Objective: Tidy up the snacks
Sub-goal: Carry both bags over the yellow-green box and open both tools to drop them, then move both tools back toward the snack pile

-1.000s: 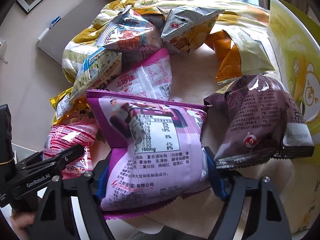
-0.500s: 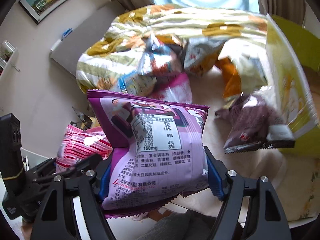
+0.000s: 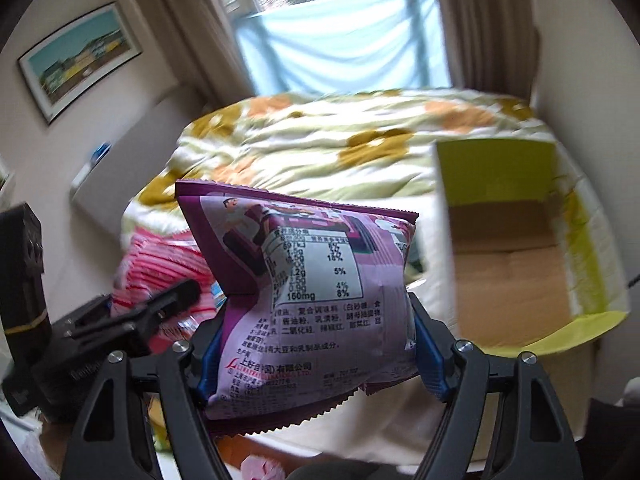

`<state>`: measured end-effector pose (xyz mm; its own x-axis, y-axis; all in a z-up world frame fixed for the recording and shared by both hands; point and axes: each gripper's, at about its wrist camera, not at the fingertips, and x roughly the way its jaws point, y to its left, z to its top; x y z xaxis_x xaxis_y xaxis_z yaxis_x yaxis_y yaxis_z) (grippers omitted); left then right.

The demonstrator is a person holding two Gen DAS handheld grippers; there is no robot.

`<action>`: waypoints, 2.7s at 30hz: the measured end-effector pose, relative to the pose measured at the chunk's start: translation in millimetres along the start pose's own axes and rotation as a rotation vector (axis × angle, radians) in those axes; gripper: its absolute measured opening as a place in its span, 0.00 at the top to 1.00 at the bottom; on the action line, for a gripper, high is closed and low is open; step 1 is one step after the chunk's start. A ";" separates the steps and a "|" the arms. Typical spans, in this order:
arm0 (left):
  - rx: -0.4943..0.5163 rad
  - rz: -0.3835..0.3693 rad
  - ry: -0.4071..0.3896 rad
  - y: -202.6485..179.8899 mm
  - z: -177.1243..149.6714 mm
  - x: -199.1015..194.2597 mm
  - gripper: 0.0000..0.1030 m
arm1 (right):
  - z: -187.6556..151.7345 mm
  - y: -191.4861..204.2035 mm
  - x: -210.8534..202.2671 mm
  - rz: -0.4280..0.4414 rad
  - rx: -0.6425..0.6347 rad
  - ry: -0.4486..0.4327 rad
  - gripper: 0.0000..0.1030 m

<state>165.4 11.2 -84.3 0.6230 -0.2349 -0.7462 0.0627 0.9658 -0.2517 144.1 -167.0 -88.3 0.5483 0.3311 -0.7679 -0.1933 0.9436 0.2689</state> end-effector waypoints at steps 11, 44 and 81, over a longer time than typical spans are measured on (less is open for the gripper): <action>0.115 -0.101 0.037 -126.4 80.6 93.2 0.32 | 57.7 -119.7 -19.0 -0.124 0.112 -0.058 0.29; 0.108 0.014 0.213 -216.6 82.2 236.9 0.05 | 118.1 -274.9 51.1 -0.107 0.123 0.074 0.28; 0.075 0.097 0.088 -194.3 65.6 129.6 0.05 | 108.4 -245.8 14.9 -0.121 0.002 -0.034 0.05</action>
<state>285.1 -199.7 -91.6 0.5584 -0.1458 -0.8167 0.0658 0.9891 -0.1316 288.0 -393.9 -102.8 0.5951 0.2146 -0.7744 -0.1225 0.9767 0.1765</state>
